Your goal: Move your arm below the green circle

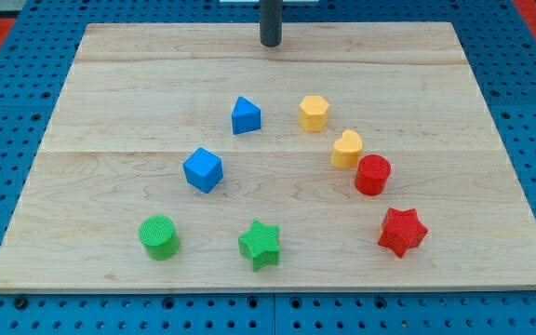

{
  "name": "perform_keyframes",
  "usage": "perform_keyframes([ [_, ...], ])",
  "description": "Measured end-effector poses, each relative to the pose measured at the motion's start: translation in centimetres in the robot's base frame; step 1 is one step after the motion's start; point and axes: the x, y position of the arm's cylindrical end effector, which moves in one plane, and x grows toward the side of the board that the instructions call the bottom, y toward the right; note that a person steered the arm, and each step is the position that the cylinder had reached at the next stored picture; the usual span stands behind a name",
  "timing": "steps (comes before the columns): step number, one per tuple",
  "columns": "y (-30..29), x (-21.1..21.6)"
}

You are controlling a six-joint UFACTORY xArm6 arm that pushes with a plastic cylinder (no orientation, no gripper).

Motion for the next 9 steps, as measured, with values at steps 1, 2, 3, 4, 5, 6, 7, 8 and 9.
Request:
perform_keyframes([
  [1,-1.0,0.4],
  [2,-1.1,2.5],
  [3,-2.1,2.8],
  [4,-3.4,2.8],
  [5,-6.3,2.8],
  [6,-9.7,3.0],
  [7,-12.1,3.1],
  [8,-12.3,5.7],
  [9,-14.4,9.3],
])
